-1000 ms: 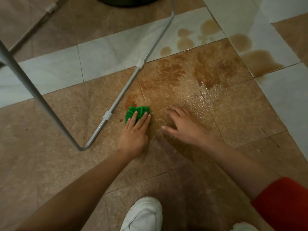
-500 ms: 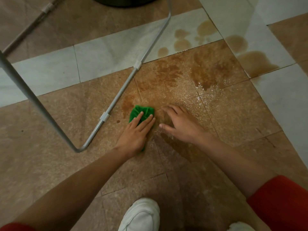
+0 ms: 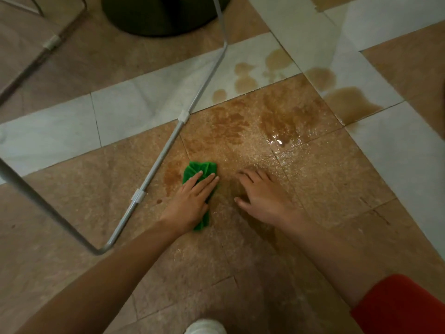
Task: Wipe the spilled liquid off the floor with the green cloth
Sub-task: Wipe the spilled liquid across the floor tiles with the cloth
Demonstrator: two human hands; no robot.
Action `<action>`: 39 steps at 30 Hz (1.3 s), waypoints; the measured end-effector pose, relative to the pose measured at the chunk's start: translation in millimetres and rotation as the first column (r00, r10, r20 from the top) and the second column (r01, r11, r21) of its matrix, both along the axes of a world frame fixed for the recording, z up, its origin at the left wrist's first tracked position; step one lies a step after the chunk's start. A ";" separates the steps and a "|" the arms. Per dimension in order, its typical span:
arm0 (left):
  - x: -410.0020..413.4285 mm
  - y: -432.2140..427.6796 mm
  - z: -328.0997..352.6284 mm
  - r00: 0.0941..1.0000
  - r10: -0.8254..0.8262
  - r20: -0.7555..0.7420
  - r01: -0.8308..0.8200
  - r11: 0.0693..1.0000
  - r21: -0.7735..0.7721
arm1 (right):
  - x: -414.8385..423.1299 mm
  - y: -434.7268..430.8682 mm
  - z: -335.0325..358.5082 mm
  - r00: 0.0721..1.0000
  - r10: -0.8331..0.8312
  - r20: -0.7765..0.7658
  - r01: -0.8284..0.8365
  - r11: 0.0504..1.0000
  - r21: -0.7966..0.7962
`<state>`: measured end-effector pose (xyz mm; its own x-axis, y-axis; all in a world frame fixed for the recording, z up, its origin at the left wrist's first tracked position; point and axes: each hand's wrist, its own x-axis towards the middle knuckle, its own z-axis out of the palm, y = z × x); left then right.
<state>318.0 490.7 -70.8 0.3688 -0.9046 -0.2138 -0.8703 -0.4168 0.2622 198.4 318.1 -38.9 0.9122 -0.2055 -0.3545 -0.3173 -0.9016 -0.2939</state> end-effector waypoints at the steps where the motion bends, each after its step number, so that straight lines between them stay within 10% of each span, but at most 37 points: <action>1: 5.5 0.0 -0.3 1.000 0.005 -0.011 -0.005 1.000 -0.015 | -0.1 0.6 -0.4 1.000 0.012 -0.011 -0.012 1.000 -0.011; 6: 13.4 -26.7 -1.4 0.964 0.255 -0.072 -0.259 0.964 -0.060 | 2.9 -0.8 -2.7 1.000 0.025 0.000 -0.025 0.999 -0.047; 13: 8.2 -12.9 0.7 0.989 -0.131 0.069 0.129 0.991 0.023 | 5.4 -3.7 -6.8 1.000 -0.005 0.010 0.005 0.999 -0.043; 19: 21.3 -50.8 1.4 0.987 0.163 -0.010 -0.163 0.987 0.011 | 4.7 -6.7 -7.3 1.000 0.010 0.006 -0.010 0.999 -0.049; 25: 14.8 -27.9 -4.7 0.987 -0.155 0.047 0.156 0.987 -0.028 | 4.7 -8.3 -8.0 1.000 0.003 0.029 -0.002 1.000 -0.031; 31: 19.1 -56.4 -0.4 0.986 0.169 -0.015 -0.170 0.982 -0.084 | 7.8 -13.6 -9.5 0.998 -0.005 0.065 0.007 0.999 -0.031; 39: 28.9 -42.5 -6.7 0.998 -0.045 0.034 0.047 0.997 -0.063 | 11.4 -15.2 -10.6 0.998 0.002 0.070 0.003 0.997 -0.079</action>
<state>346.9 448.2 -77.5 0.3321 -0.9322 -0.1441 -0.8969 -0.3593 0.2579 209.8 303.0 -49.4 0.9340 -0.2309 -0.2725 -0.2991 -0.9227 -0.2432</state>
